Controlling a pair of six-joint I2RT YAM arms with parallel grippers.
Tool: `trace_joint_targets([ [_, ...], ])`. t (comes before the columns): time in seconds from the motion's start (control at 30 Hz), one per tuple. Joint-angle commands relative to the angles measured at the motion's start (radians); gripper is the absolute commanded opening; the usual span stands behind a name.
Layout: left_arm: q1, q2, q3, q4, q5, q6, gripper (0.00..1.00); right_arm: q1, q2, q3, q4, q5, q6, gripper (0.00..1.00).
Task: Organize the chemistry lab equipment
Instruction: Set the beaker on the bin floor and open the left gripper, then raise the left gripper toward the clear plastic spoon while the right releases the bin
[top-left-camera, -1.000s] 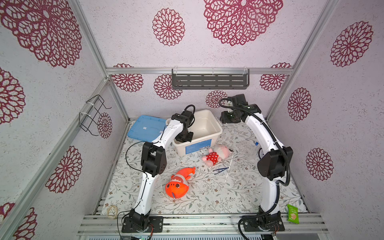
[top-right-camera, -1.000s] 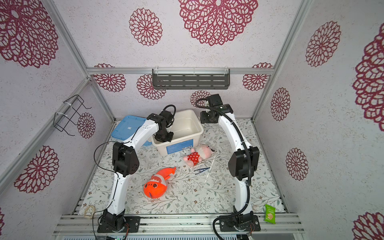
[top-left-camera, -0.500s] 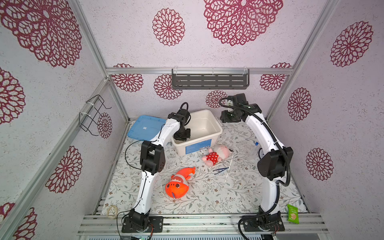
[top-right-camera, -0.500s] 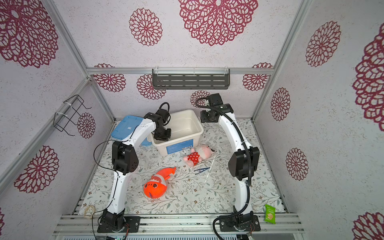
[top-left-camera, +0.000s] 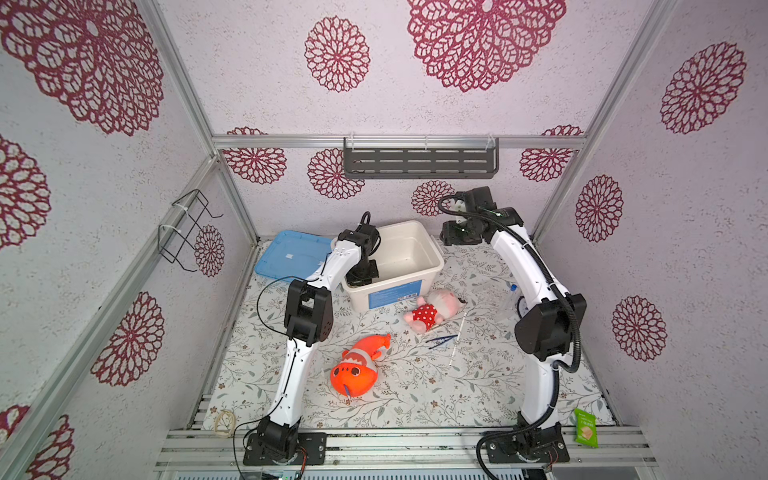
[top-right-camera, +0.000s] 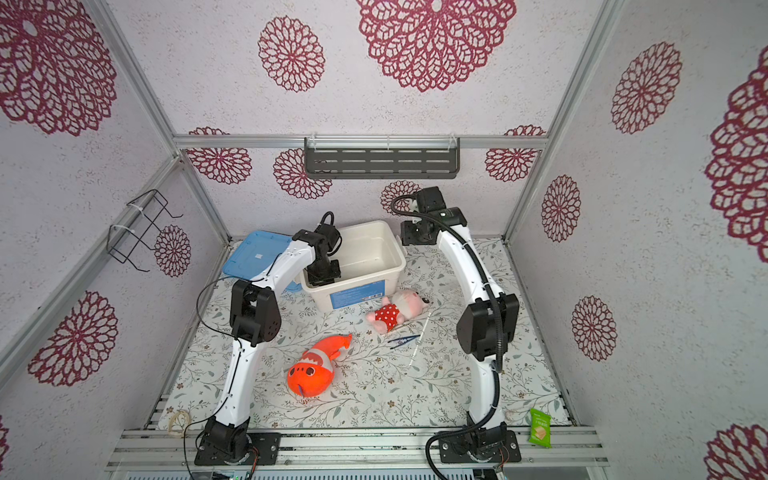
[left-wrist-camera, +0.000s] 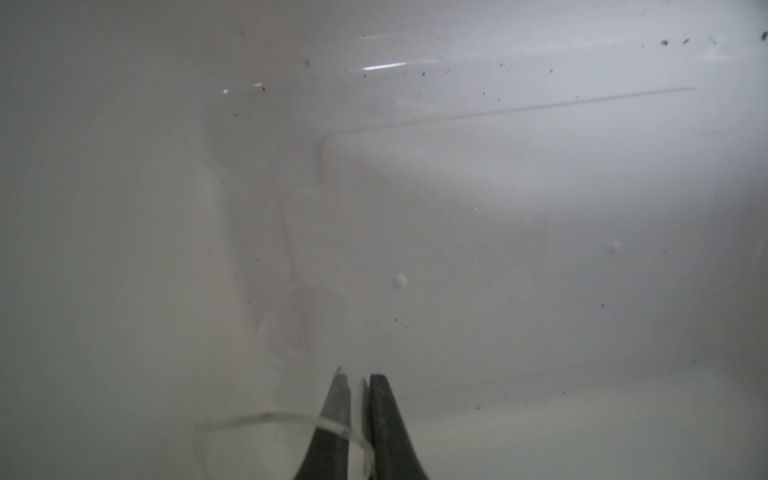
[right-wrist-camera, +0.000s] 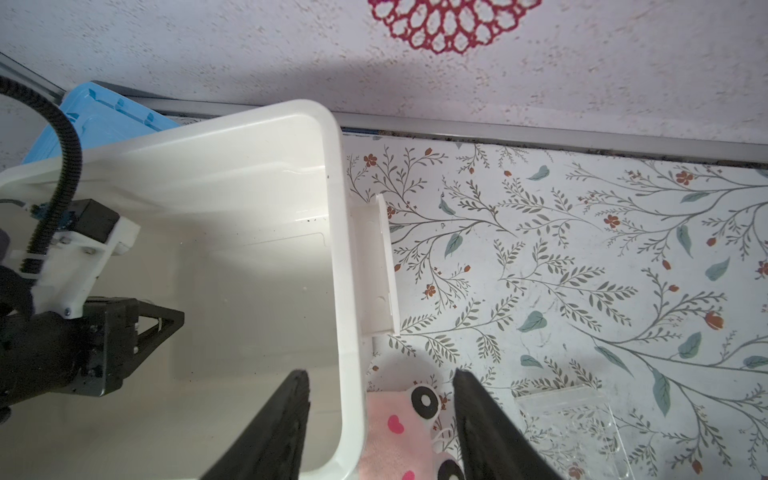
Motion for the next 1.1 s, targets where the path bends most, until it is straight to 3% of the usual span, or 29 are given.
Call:
trace_joint_targets([
  [0.0,-0.003,0.009,0.003,0.009,-0.022,-0.061,0.0,-0.008,-0.018,0.038,0.007,0.003,-0.018,0.59],
  [0.13,-0.003,0.022,0.003,0.021,-0.003,-0.087,0.08,-0.008,-0.027,0.025,0.007,0.005,-0.02,0.6],
  [0.37,-0.003,0.012,0.034,0.006,-0.036,-0.09,0.33,-0.011,-0.045,-0.009,0.015,-0.018,-0.013,0.6],
  [1.07,-0.002,-0.246,0.087,-0.045,0.003,-0.136,0.44,-0.004,-0.127,-0.124,0.048,-0.04,0.061,0.59],
])
